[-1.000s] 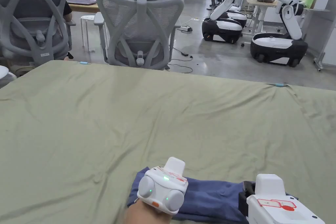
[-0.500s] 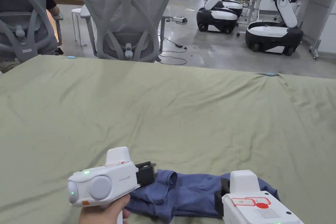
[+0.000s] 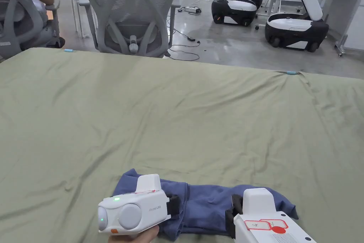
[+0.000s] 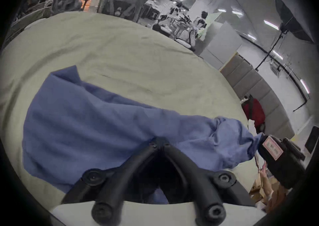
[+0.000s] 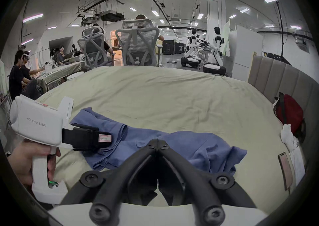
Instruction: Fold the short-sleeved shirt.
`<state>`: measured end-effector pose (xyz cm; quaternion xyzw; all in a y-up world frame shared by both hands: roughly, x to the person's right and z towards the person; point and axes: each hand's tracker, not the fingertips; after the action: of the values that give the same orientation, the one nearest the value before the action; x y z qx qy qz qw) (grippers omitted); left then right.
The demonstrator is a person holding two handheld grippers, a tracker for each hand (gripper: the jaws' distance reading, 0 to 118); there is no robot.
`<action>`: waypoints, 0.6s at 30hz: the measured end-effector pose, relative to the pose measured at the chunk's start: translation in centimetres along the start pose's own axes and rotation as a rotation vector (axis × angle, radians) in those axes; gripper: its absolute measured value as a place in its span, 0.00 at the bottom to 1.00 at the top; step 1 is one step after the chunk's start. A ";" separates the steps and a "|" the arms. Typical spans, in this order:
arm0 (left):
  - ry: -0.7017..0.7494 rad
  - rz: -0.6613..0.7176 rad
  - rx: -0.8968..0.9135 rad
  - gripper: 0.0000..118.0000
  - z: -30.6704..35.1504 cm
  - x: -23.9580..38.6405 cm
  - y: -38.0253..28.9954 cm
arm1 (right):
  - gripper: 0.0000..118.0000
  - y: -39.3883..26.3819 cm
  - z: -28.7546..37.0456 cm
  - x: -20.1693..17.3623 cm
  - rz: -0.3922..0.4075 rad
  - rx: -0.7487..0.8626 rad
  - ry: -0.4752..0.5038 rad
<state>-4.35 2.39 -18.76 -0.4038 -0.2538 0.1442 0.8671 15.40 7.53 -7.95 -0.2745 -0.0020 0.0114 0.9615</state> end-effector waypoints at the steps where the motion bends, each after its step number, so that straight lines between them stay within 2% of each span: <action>1: 0.001 -0.010 0.015 0.00 0.3 0.1 0.1 | 0.00 0.0 -0.1 0.0 0.001 -0.002 0.000; 6: 0.074 0.020 0.164 0.00 5.5 -3.2 2.0 | 0.00 0.5 0.1 -0.7 0.021 -0.001 0.006; 8: 0.096 0.091 0.212 0.00 8.3 -6.2 2.8 | 0.00 0.6 0.3 -1.0 0.034 0.001 0.015; 9: 0.072 0.156 0.234 0.11 9.5 -7.9 3.1 | 0.00 0.6 0.2 -1.3 0.043 -0.001 0.011; 10: 0.028 0.196 0.260 0.33 10.5 -9.3 3.1 | 0.00 0.5 0.2 -1.4 0.049 -0.003 0.009; 12: 0.002 0.225 0.217 0.96 11.3 -11.3 2.9 | 0.00 0.6 0.1 -1.5 0.039 -0.010 0.008; 13: -0.004 0.251 0.190 1.00 11.0 -11.9 2.6 | 0.00 0.5 0.1 -1.5 0.031 -0.011 0.005; 15: -0.072 0.369 0.169 0.90 9.8 -13.5 2.1 | 0.00 0.5 0.3 -1.6 0.019 -0.015 -0.002; 18: -0.236 0.556 0.076 0.83 6.6 -15.6 0.7 | 0.00 0.4 0.7 -1.5 0.010 -0.024 -0.013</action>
<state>-20.99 -0.09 -20.70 -0.4054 -0.2269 0.4313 0.7734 13.84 8.19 -7.59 -0.2857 -0.0071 0.0177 0.9581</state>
